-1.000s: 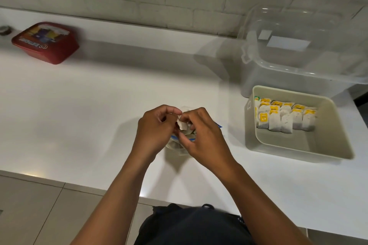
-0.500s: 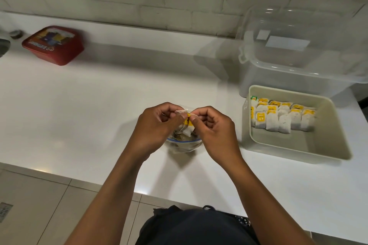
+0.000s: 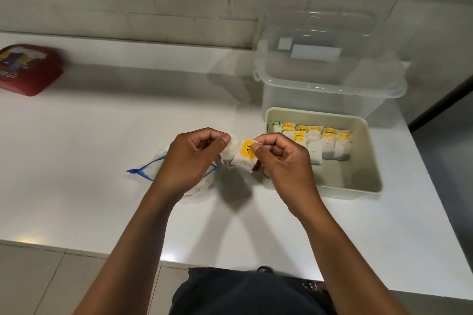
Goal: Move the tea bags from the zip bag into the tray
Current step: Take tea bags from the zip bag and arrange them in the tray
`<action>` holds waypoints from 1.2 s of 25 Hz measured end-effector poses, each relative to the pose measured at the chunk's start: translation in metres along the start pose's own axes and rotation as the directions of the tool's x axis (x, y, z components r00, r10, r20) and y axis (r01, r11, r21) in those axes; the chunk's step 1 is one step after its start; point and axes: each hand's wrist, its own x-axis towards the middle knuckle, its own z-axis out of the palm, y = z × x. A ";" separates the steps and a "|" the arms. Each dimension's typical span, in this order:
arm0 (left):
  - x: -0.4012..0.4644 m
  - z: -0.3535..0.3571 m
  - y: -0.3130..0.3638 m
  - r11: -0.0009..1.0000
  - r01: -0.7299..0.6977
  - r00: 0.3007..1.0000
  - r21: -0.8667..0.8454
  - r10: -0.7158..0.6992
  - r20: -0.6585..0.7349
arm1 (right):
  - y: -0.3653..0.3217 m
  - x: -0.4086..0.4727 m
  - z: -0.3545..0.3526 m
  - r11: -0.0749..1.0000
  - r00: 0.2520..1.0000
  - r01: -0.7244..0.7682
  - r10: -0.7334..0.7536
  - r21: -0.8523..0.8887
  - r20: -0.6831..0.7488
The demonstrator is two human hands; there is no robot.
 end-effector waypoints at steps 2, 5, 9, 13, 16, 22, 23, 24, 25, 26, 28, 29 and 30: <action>0.006 0.020 0.005 0.998 -0.026 1.000 0.060 0.027 -0.004 | -0.002 0.001 -0.025 1.000 0.999 -0.008 0.008 -0.009 -0.032; 0.015 0.053 0.010 0.982 -0.074 0.997 0.174 0.068 0.036 | 0.001 0.004 -0.064 0.995 0.998 0.029 -0.035 -0.100 -0.052; 0.027 0.098 0.014 0.956 -0.140 0.985 0.259 0.109 0.131 | 0.010 0.011 -0.116 0.952 0.995 0.033 -0.061 -0.304 -0.082; 0.056 0.146 0.016 0.873 -0.225 0.968 0.433 0.151 0.199 | 0.011 0.034 -0.166 0.752 0.992 0.043 -0.111 -0.657 -0.062; 0.083 0.181 0.013 0.806 -0.261 0.942 0.531 0.092 0.324 | 0.012 0.056 -0.191 0.539 0.994 0.052 -0.110 -0.841 -0.009; 0.115 0.221 0.009 0.703 -0.359 0.883 0.615 0.042 0.468 | 0.022 0.075 -0.206 0.281 0.990 0.042 -0.141 -0.959 0.002; 0.118 0.225 0.009 0.693 -0.369 0.875 0.619 0.035 0.482 | 0.022 0.075 -0.206 0.236 0.992 0.024 -0.123 -0.971 -0.005; 0.120 0.229 0.008 0.673 -0.384 0.862 0.632 0.017 0.506 | 0.021 0.075 -0.207 0.187 0.996 0.004 -0.088 -0.982 -0.013; 0.122 0.232 0.008 0.648 -0.400 0.845 0.648 -0.013 0.534 | 0.019 0.073 -0.208 0.138 0.999 -0.009 -0.046 -0.990 -0.015; 0.123 0.235 0.008 0.626 -0.414 0.826 0.661 -0.047 0.561 | 0.017 0.071 -0.208 0.080 1.000 -0.008 -0.009 -0.997 -0.009; 0.127 0.240 0.007 0.581 -0.432 0.810 0.689 -0.087 0.580 | 0.014 0.071 -0.206 -0.028 0.999 0.015 0.032 -0.999 0.014; 0.129 0.242 0.007 0.556 -0.437 0.818 0.707 -0.082 0.570 | 0.014 0.074 -0.205 -0.064 0.999 0.022 0.031 -0.998 0.020; 0.130 0.244 0.006 0.532 -0.438 0.832 0.724 -0.064 0.551 | 0.017 0.077 -0.203 -0.090 1.000 0.018 0.023 -0.996 0.016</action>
